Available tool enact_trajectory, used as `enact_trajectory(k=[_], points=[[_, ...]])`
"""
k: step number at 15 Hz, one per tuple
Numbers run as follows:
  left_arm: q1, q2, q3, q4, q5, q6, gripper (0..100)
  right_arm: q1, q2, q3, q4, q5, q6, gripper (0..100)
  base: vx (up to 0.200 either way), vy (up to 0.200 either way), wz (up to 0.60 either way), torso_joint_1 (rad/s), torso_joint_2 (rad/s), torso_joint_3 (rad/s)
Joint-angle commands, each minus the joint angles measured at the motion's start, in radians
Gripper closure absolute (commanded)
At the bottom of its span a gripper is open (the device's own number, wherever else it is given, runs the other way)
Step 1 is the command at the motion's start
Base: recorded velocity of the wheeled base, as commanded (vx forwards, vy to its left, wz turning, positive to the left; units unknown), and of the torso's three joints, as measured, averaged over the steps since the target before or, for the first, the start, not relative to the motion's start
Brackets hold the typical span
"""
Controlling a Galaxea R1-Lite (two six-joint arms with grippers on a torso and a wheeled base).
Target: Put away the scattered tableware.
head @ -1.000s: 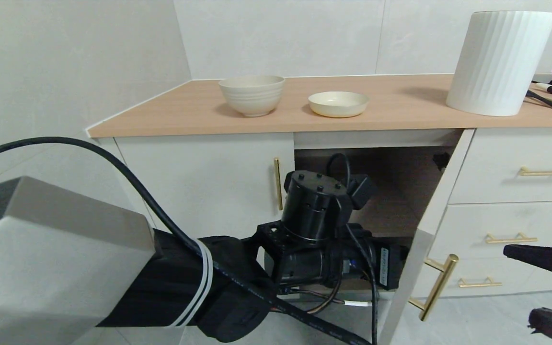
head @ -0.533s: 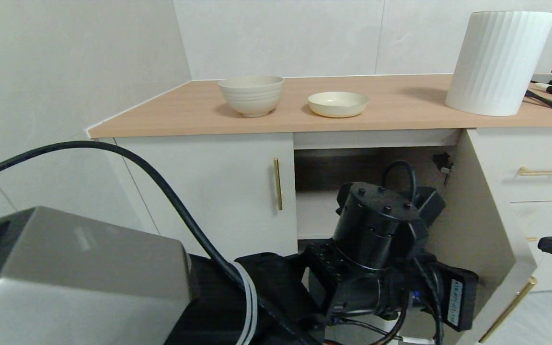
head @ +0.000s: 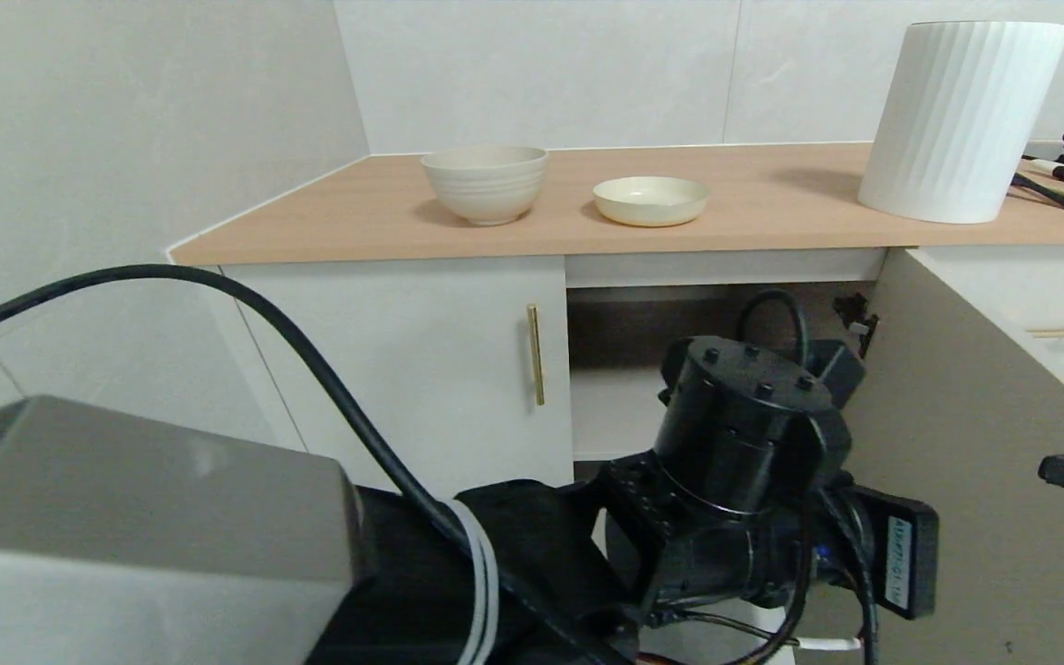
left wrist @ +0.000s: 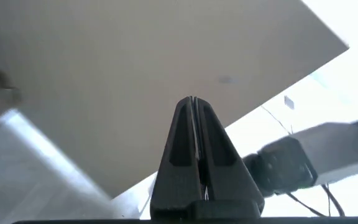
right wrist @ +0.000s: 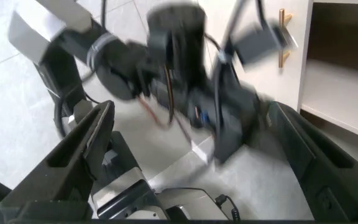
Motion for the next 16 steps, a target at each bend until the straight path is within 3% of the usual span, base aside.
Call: enact_trajectory(k=[1, 3, 6, 7, 8, 10, 12, 16], points=[[0.094, -0.13, 0.117, -0.006, 0.005, -0.011, 100, -0.006, 0.024, -0.001, -0.002, -0.004, 0.001, 0, 0.0, 0.0, 0.0, 0.0, 0.0, 0.0], [0.218, -0.251, 0.261, -0.012, 0.003, -0.014, 100, -0.026, 0.081, -0.017, 0.0, -0.012, 0.01, 0, 0.0, 0.0, 0.0, 0.0, 0.0, 0.0], [0.391, -0.408, 0.43, -0.014, -0.001, 0.009, 100, -0.087, 0.3, -0.1, -0.012, -0.019, 0.024, 0, 0.0, 0.0, 0.0, 0.0, 0.0, 0.0], [0.411, -0.428, 0.45, -0.014, -0.003, 0.011, 100, -0.09, 0.339, -0.119, -0.02, -0.022, 0.024, 0, 0.0, 0.0, 0.0, 0.0, 0.0, 0.0], [0.46, -0.475, 0.494, -0.014, -0.003, 0.023, 0, -0.101, 0.451, -0.169, -0.065, -0.038, 0.03, 0, 0.0, 0.0, 0.0, 0.0, 0.0, 0.0], [0.531, -0.529, 0.556, -0.014, -0.003, 0.089, 0, -0.099, 0.592, -0.175, -0.215, -0.065, 0.025, 0, 0.0, 0.0, 0.0, 0.0, 0.0, 0.0], [0.574, -0.587, 0.589, -0.005, -0.006, 0.129, 0, -0.101, 0.671, -0.181, -0.333, -0.096, 0.007, 0, 0.0, 0.0, 0.0, 0.0, 0.0, 0.0], [0.668, -0.632, 0.582, 0.071, -0.009, 0.138, 0, -0.069, 0.733, -0.153, -0.387, -0.102, -0.024, 0, 0.0, 0.0, 0.0, 0.0, 0.0, 0.0]])
